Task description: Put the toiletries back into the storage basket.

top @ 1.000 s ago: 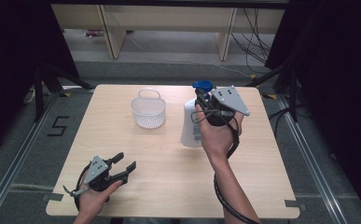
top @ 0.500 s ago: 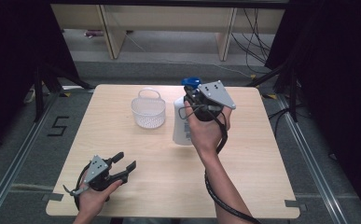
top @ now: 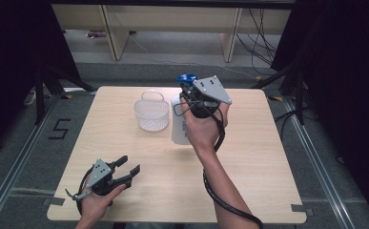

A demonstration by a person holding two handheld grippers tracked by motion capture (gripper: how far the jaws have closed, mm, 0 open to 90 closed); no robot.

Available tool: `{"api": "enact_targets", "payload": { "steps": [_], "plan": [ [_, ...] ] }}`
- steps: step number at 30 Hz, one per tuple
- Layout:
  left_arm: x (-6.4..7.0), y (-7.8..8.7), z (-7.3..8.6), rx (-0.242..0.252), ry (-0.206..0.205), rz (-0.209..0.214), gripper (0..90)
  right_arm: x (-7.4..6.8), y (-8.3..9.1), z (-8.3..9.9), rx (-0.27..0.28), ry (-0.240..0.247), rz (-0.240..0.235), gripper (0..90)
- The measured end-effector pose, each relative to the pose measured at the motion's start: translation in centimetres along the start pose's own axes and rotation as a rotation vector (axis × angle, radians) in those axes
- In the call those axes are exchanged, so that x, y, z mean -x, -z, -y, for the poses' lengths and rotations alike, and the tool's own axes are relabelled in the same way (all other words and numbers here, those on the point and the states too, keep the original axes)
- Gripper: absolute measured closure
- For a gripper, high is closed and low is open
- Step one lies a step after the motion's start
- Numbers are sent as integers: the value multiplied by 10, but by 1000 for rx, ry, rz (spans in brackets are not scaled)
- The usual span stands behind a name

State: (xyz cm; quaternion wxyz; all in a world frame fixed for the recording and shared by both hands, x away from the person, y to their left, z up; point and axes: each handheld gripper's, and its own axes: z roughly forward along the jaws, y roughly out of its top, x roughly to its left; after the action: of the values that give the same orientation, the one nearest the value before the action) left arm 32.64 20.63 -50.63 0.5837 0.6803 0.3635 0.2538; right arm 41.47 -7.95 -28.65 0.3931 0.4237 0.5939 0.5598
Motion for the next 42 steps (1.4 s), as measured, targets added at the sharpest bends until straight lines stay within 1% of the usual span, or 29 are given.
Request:
{"api": "enact_targets", "payload": {
  "steps": [2, 8, 9, 10, 11, 13, 14, 15, 18, 19, 20, 21, 22, 23, 24, 25, 26, 29, 30, 31, 32, 34, 35, 36, 38, 39, 40, 41, 42],
  "plan": [
    [0, 0, 0, -2, -1, 1, 355, 0, -2, -1, 6, 12, 0, 602],
    [0, 0, 0, -1, -2, 1, 355, -4, -6, -3, 12, 13, -5, 603],
    [-1, 0, 0, 9, -8, 9, 356, -5, -7, -3, 11, 6, -7, 603],
    [-1, -1, 0, 21, 2, 16, 356, -6, -7, -4, 9, 7, -7, 602],
    [0, 1, -1, -1, 6, -1, 356, -6, -8, -5, 15, 11, -4, 602],
    [-1, 0, -1, 4, 2, 3, 356, -9, -8, -7, 15, 9, -13, 603],
    [-1, 0, -1, 3, 3, 3, 356, -9, -9, -8, 18, 13, -7, 602],
    [-1, -2, 0, 23, 2, 18, 356, -10, -9, -9, 17, 6, -13, 602],
    [-2, -2, -1, 24, -7, 19, 356, -11, -10, -12, 25, 0, -15, 603],
    [-1, 1, -1, 1, 3, 2, 357, -11, -11, -13, 33, 7, -13, 602],
    [-1, 1, -1, 4, 0, 6, 357, -13, -11, -13, 27, -4, -19, 603],
    [-1, 1, -1, 5, 4, 4, 357, -14, -12, -14, 29, -6, -21, 602],
    [-1, 2, -1, 6, 3, 4, 357, -13, -13, -14, 34, 7, -15, 602],
    [-2, 2, -1, 5, 2, 4, 358, -15, -14, -15, 29, -2, -18, 603],
    [-3, 2, -1, 10, -8, 6, 357, -15, -15, -15, 31, 1, -15, 602],
    [-4, 0, -1, 30, -7, 18, 358, -16, -16, -16, 30, 0, -19, 603],
    [-2, 3, -1, 6, 12, -4, 358, -17, -17, -17, 27, 3, -23, 602],
    [-3, 3, -1, 5, 12, -6, 358, -18, -20, -18, 26, 7, -22, 602],
    [-3, 3, -1, 6, 8, -3, 358, -20, -22, -19, 24, 0, -30, 602],
    [-5, 1, -1, 31, -2, 14, 358, -21, -22, -19, 22, -7, -30, 603],
    [-5, 1, -1, 30, 0, 13, 358, -22, -25, -19, 30, 1, -28, 603],
    [-5, 1, -1, 29, 0, 11, 358, -22, -27, -20, 28, 12, -28, 602],
    [-3, 3, -1, 5, 13, -6, 358, -24, -29, -21, 26, 0, -31, 603],
    [-3, 3, -1, 7, 10, -3, 358, -25, -30, -21, 24, -5, -32, 602],
    [-3, 3, 0, 4, 9, -3, 358, -24, -33, -22, 28, 8, -30, 603],
    [-5, 1, 0, 29, -5, 15, 358, -25, -34, -22, 27, -4, -32, 602],
    [-5, 1, 0, 28, -3, 13, 358, -26, -36, -23, 22, -8, -31, 602],
    [-5, 1, 0, 29, -3, 11, 358, -25, -37, -24, 25, 7, -28, 602],
    [-4, 3, -1, 6, 12, -6, 358, -26, -38, -25, 24, -3, -28, 602]
  ]
}}
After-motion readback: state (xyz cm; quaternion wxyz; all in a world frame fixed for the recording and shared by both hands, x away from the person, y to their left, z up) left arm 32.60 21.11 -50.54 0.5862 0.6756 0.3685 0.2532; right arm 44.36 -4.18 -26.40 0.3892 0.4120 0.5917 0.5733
